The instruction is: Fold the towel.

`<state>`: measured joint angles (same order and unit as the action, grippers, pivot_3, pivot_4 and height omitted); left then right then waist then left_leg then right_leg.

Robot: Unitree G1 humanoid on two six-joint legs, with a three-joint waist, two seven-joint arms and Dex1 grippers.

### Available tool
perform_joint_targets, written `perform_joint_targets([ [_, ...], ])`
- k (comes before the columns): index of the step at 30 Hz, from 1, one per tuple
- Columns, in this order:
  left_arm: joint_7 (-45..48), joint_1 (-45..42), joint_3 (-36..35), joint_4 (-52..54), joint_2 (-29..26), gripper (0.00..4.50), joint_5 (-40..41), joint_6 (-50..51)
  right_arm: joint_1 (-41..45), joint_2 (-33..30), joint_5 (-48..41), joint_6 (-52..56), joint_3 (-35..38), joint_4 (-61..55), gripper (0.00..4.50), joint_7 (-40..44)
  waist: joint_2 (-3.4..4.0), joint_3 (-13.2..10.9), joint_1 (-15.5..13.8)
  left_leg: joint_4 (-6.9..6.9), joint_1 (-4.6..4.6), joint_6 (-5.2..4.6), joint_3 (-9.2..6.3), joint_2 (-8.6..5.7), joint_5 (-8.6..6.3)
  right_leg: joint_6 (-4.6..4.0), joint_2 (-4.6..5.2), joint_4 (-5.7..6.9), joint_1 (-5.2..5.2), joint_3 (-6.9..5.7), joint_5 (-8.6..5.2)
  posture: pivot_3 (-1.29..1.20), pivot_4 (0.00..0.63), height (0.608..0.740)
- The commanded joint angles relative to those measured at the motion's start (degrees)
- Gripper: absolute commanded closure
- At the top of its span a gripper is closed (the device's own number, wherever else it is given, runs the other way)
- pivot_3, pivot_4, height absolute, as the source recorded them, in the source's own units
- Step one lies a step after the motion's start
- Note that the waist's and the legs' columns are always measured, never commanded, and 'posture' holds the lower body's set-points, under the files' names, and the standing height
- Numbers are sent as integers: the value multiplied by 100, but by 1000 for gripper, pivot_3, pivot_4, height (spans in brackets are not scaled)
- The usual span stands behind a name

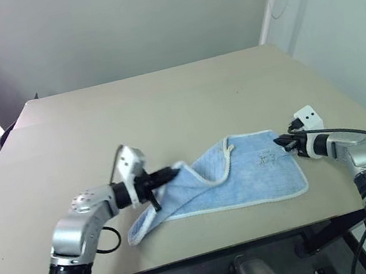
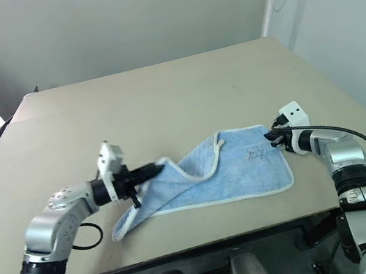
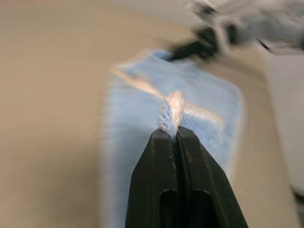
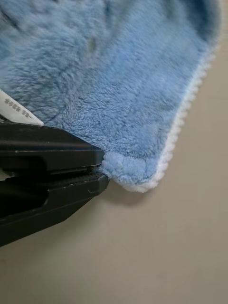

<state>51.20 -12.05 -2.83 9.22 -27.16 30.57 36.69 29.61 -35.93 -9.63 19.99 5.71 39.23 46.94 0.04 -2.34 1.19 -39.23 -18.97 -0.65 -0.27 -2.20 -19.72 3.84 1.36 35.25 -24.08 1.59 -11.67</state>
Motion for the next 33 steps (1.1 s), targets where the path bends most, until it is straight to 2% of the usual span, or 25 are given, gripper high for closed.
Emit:
perform_joint_targets([
  [1,-330,-355,-641,-698,-39,4480,129,-104,396,77,-138,-586,259,200,4500,-69,-2,-1,-10,0,8,0,0,0,0,-10,0,0,-1,0,11,0,0,740],
  [4,-702,-885,-995,-1640,101,4480,48,-389,475,209,-111,-1168,300,372,4500,-134,-7,-1,-44,0,5,0,-5,-3,0,-4,5,-4,0,-3,16,0,0,740],
  [12,-972,-2462,-1269,-4107,154,4480,-299,-1459,907,458,-232,-2477,592,1001,4500,-413,-9,0,-37,0,-31,7,-9,-11,2,6,25,-10,-32,-3,27,0,0,740],
  [18,-960,-3918,-1426,-6323,49,4480,-574,-2387,1764,608,-102,-3550,806,1954,4500,-1341,-9,0,-9,8,-33,22,-12,-9,10,-3,21,-5,-43,-4,33,0,0,740],
  [22,-1117,-4625,-1606,-7296,28,4480,-702,-3376,2252,626,-134,-4139,971,2425,4500,-1798,-10,0,-10,10,-39,23,-13,-9,10,-2,24,-6,-48,-5,33,0,0,740],
  [25,-935,-5011,-1838,-7600,-47,4480,-587,-3796,2493,597,-290,-4684,1202,2556,4500,-1868,-12,-1,-13,15,-47,23,-14,-9,10,0,29,-7,-57,-6,35,0,0,740],
  [27,-657,-5040,-1727,-7602,-140,4480,-755,-4001,2502,574,-475,-4851,1350,2507,4500,-1600,-12,-1,-11,19,-52,22,-14,-9,9,1,30,-8,-62,-6,36,0,0,740],
  [31,638,-4280,-1785,-6787,-267,4480,-576,-4665,1871,549,-752,-4953,1378,1999,4500,-617,-9,1,11,34,-49,21,-13,-8,8,1,30,-13,-61,-5,36,0,0,740],
  [33,1201,-3431,-1719,-5893,-381,4480,-409,-4336,1279,596,-1047,-4841,1450,1398,4500,-162,-3,5,19,37,-48,20,-13,-7,8,1,31,-14,-62,-4,36,0,0,740],
])
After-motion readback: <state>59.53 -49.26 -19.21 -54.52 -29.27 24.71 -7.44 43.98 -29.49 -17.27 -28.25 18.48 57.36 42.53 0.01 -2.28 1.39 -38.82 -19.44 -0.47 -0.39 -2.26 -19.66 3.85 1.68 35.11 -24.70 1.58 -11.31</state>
